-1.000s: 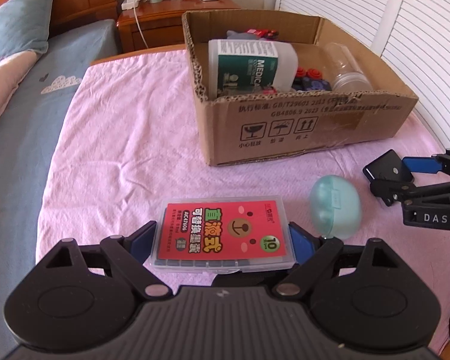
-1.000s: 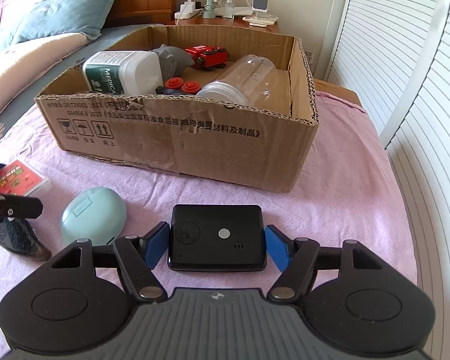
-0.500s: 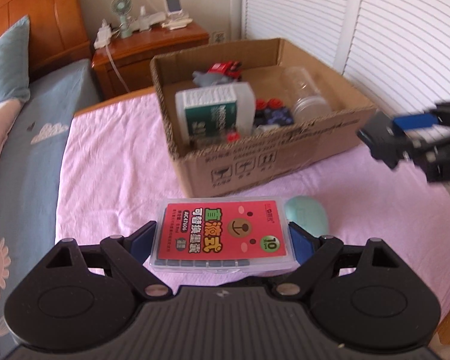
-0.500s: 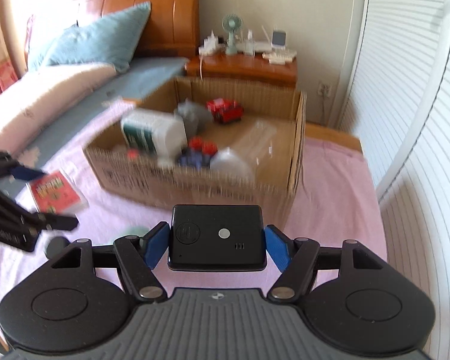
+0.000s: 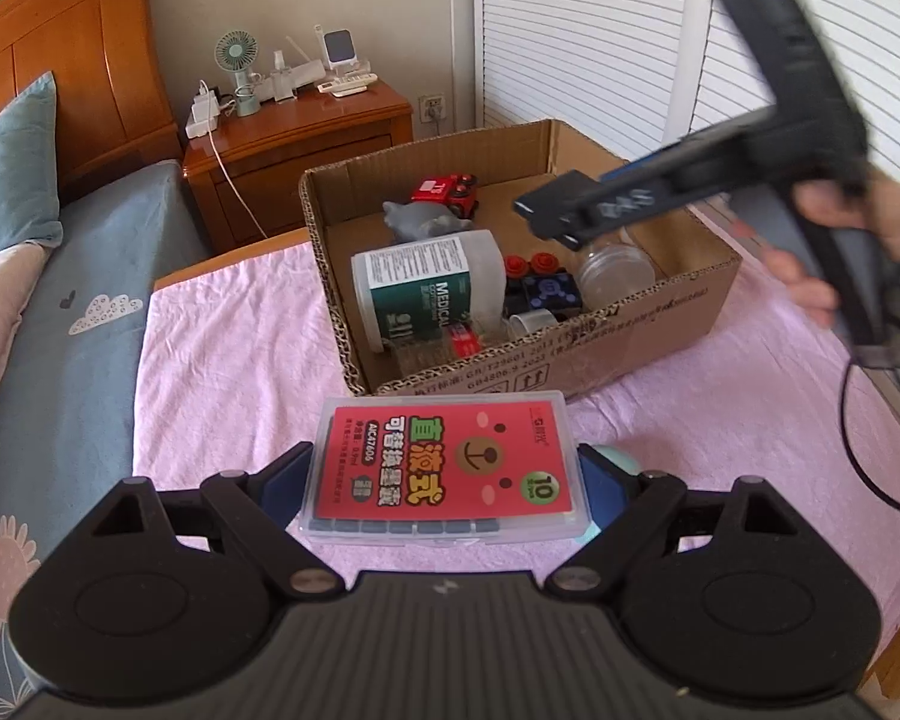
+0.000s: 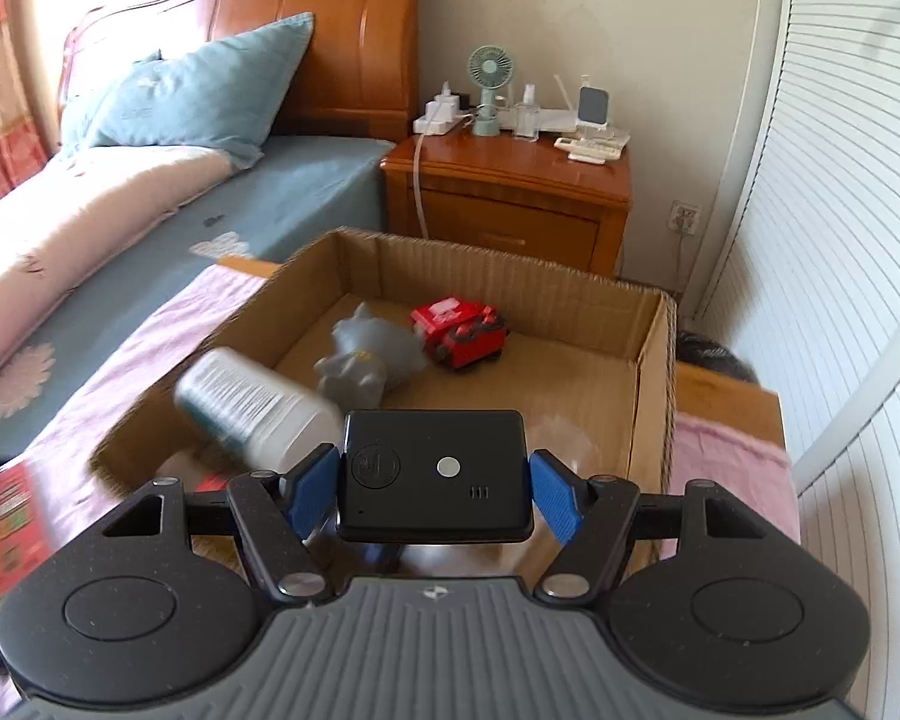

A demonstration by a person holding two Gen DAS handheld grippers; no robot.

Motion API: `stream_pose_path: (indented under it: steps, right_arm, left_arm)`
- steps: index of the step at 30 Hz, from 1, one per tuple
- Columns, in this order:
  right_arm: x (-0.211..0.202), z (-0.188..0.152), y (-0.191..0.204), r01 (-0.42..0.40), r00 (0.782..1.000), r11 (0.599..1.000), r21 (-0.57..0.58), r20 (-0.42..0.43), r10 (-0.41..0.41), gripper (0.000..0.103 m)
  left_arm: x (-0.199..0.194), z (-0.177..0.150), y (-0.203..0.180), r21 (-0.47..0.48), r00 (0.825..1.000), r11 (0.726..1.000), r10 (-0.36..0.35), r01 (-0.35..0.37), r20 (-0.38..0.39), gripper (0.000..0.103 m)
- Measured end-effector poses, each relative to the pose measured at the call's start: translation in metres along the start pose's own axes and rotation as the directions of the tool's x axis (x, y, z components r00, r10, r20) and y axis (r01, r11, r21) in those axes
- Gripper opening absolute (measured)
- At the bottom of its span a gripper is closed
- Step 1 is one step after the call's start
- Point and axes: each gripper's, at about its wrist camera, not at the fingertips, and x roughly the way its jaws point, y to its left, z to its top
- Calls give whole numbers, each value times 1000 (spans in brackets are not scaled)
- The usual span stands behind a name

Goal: Organize rigid objects
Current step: 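Carry the card pack into the box and release it while the right drops the square pad in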

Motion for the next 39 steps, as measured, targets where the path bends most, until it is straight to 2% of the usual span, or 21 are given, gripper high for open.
stream_pose_path:
  steps: [1, 4, 6, 8, 11, 20, 26, 32, 39]
  right_arm:
    - [7, 3, -2, 8, 1000, 1000, 10, -10, -8, 74]
    - [9, 3, -8, 40, 999, 997, 62, -1, -40, 85]
    - [0, -1, -14, 19, 1000, 995, 95, 15, -21, 90]
    - [-9, -6, -19, 18, 1000, 993, 116, 22, -21, 99]
    - [-26, -14, -21, 26, 999, 991, 133, 16, -28, 102]
    - [-72, -43, -18, 50, 998, 983, 175, -32, -45, 103]
    - [-97, -72, -11, 95, 995, 972, 214, -41, -88, 103]
    - [-116, -90, -13, 114, 993, 967, 230, -25, -111, 103]
    - [-119, -99, -32, 129, 991, 951, 281, -23, -128, 103]
  left_arm:
    - [0, 1, 1, -1, 1000, 1000, 3, -3, -1, 89]
    - [0, 3, 3, -4, 1000, 1000, 14, -14, 1, 89]
    - [-1, 5, 5, -3, 1000, 1000, 14, -14, 8, 89]
    - [-1, 9, 7, -2, 1000, 1000, 12, -12, 14, 89]
    - [0, 18, 6, 11, 1000, 1000, 11, -11, 24, 89]
    - [6, 64, -5, 52, 997, 999, -10, 6, 73, 89]
    - [28, 105, -19, 62, 996, 998, -31, 26, 78, 89]
    - [70, 141, -40, 72, 999, 997, -33, 30, 38, 89]
    - [118, 162, -61, 49, 998, 997, -53, 54, -20, 89]
